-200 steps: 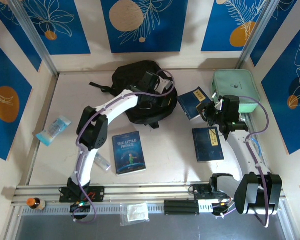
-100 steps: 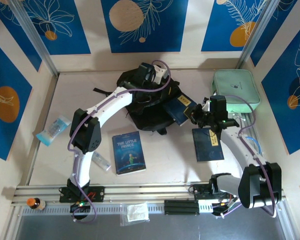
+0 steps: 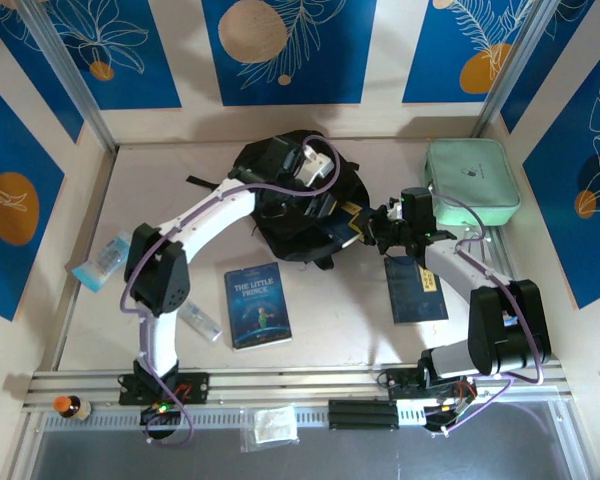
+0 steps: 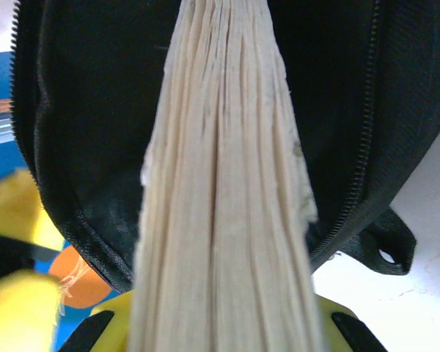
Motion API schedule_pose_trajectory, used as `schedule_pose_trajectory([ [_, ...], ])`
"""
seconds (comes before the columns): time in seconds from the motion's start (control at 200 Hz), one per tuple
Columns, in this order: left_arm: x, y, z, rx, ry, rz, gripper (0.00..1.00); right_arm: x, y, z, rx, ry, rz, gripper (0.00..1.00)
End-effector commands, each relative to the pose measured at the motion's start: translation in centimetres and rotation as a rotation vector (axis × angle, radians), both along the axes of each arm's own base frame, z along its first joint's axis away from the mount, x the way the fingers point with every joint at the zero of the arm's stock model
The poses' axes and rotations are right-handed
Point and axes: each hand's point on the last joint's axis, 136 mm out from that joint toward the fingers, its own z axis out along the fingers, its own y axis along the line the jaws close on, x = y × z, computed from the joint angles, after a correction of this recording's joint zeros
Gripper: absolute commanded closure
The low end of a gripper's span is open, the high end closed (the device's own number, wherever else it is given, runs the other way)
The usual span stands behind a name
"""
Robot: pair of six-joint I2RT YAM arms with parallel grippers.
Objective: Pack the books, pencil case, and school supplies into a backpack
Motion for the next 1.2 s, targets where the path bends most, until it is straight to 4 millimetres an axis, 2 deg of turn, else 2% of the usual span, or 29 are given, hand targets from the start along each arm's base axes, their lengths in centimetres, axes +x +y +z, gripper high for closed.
schedule_pose_trajectory([
  [0.0, -2.7, 3.3, 0.4, 0.14, -0.088, -0.101, 0.31, 0.9, 0.3, 3.4, 0.08, -0.063, 0.008, 1.0],
  [0.095, -4.4, 4.6, -0.2, 0.175, -0.106, -0.142, 0.29, 0.9, -0.1, 3.9, 0.075, -0.06, 0.002, 1.0],
  [0.195, -5.0, 5.3, -0.4, 0.186, -0.139, -0.136, 0.28, 0.9, -0.3, 4.2, 0.07, -0.063, 0.004, 1.0],
  [0.48, -1.8, 5.8, -2.1, 0.281, -0.219, -0.026, 0.31, 0.9, -0.1, 4.6, 0.073, -0.066, 0.009, 1.0],
  [0.64, 0.5, 6.1, -1.8, 0.328, -0.262, 0.057, 0.45, 0.7, -0.3, 4.4, 0.062, -0.065, 0.005, 1.0],
  [0.785, 1.1, 5.6, -0.7, 0.294, -0.274, 0.08, 0.7, 0.5, -0.4, 3.9, 0.046, -0.055, 0.001, 1.0],
  [0.915, 1.7, 5.6, 1.4, 0.278, -0.319, 0.108, 0.87, -0.5, -0.8, 2.0, 0.001, -0.017, -0.01, 1.0],
  [1.045, 2.7, 5.2, 5.2, 0.193, -0.413, 0.155, 0.98, -1.5, -0.6, -0.3, -0.052, 0.018, 0.004, 1.0],
  [1.195, 3.8, 4.6, 10.7, 0.043, -0.547, 0.22, 1.0, -1.4, 0.5, -1.0, -0.033, 0.037, 0.024, 1.0],
])
